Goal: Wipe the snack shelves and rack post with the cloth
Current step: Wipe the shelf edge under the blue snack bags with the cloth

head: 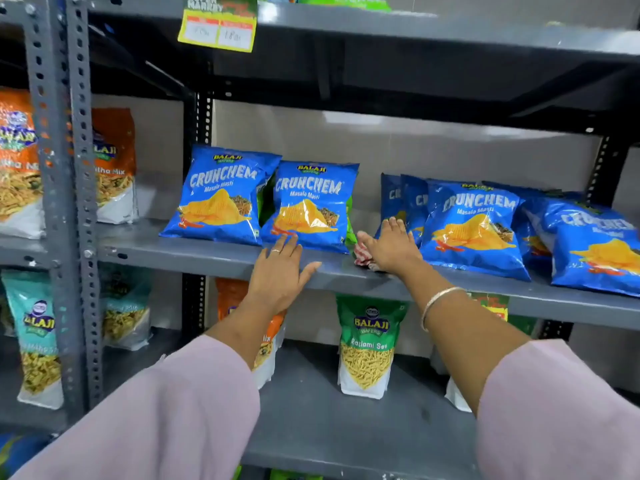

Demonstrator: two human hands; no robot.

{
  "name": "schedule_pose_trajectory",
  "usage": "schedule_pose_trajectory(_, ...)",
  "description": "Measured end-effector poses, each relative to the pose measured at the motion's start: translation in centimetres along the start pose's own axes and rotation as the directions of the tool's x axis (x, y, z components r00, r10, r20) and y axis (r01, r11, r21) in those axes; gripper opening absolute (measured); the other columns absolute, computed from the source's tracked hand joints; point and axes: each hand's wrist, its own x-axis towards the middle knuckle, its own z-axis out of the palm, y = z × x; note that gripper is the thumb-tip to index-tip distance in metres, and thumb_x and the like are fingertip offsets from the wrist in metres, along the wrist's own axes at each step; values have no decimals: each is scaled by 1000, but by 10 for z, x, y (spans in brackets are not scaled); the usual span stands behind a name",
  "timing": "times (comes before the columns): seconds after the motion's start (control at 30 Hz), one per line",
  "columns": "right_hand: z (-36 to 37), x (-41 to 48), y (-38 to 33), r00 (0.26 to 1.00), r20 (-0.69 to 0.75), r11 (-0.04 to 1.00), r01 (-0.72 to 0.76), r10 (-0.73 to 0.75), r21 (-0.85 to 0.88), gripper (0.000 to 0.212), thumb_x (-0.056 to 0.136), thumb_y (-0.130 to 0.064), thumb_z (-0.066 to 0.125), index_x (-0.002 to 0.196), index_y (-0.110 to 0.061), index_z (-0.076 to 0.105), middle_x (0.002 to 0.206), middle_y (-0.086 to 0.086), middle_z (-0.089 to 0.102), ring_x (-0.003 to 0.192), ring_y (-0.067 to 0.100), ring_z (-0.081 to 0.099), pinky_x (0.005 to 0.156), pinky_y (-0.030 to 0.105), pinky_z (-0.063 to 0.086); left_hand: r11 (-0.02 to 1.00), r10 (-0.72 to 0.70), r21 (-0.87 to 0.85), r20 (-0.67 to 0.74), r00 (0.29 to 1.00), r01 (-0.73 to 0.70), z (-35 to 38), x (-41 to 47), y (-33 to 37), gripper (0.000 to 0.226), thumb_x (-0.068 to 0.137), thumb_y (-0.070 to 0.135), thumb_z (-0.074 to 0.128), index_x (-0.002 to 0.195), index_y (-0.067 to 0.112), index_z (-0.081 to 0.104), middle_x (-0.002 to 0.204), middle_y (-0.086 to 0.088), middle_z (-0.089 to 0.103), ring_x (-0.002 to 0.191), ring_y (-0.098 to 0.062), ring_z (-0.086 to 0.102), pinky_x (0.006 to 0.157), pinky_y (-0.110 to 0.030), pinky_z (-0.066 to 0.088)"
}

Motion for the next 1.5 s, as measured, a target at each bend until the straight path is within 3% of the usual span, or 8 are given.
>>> schedule_pose_trajectory(0.2, 14, 27, -4, 985, 115, 992, -126, 125, -2, 82, 97, -57, 34, 151, 3, 20, 161, 18, 16, 151, 30, 13, 124, 43, 14, 1000, 27, 11, -112, 993, -26, 12, 4, -4, 52, 94, 51, 36, 93, 7, 64, 94, -13, 68, 90, -30, 60, 77, -39, 42)
schedule_pose_trajectory(0.57, 18, 47, -19, 924, 321, 976, -218, 208, -6, 68, 93, -55, 48, 141, -8, 45, 152, 15, 40, 139, 34, 39, 117, 42, 31, 999, 13, 43, -167, 986, -5, 17, 6, -4, 50, 92, 49, 45, 88, 4, 66, 84, -15, 69, 79, -32, 62, 71, -40, 43)
schedule_pose_trajectory(0.8, 32, 50, -14, 923, 315, 961, -260, 219, 94, 49, 95, -11, 50, 143, -1, 41, 147, 16, 46, 134, 29, 47, 50, 3, 51, 999, 18, 47, -193, 981, -9, 22, 8, -6, 48, 92, 47, 45, 92, 4, 67, 88, -13, 70, 82, -31, 62, 72, -39, 42)
schedule_pose_trajectory(0.93, 30, 41, -17, 945, 171, 960, -278, 278, -30, 47, 92, -21, 50, 136, -3, 48, 142, 17, 49, 132, 36, 43, 108, 46, 44, 997, 3, 75, -189, 982, 11, 24, 7, -6, 51, 93, 50, 40, 96, 6, 66, 92, -12, 69, 85, -29, 61, 74, -39, 42)
schedule_pose_trajectory(1.23, 25, 34, -32, 968, 67, 964, -247, 241, 98, 40, 96, -15, 49, 133, -1, 49, 140, 18, 50, 129, 35, 50, 103, 39, 44, 996, -41, 76, -143, 989, 52, 23, 5, -21, 50, 95, 48, 35, 100, 8, 63, 96, -11, 68, 89, -28, 60, 77, -39, 41)
schedule_pose_trajectory(1.3, -2, -8, -16, 981, 138, 949, -166, 133, 267, 39, 97, -19, 53, 131, -1, 52, 130, 17, 57, 113, 31, 60, 91, 25, 52, 984, -96, 134, -164, 982, 119, -9, -39, 15, 48, 96, 46, 34, 100, 8, 63, 96, -11, 67, 90, -28, 59, 78, -40, 40)
schedule_pose_trajectory(1.4, -6, -10, -34, 985, 104, 805, -172, 137, 567, 30, 99, -11, 52, 126, -2, 59, 84, 4, 59, 54, 10, 48, 26, 4, 34, 987, -110, 106, -116, 987, 123, -11, -38, 4, 50, 97, 45, 31, 105, 6, 61, 103, -12, 66, 96, -28, 57, 86, -40, 40)
schedule_pose_trajectory(1.5, -20, -11, -46, 981, 140, 642, -192, 132, 742, 29, 98, 0, 46, 123, 0, 61, 83, 1, 68, 64, 10, 60, 30, 9, 40, 996, -79, 41, -91, 993, 83, -5, -36, -5, 50, 98, 44, 32, 125, 6, 51, 128, -16, 56, 121, -28, 46, 105, -42, 31)
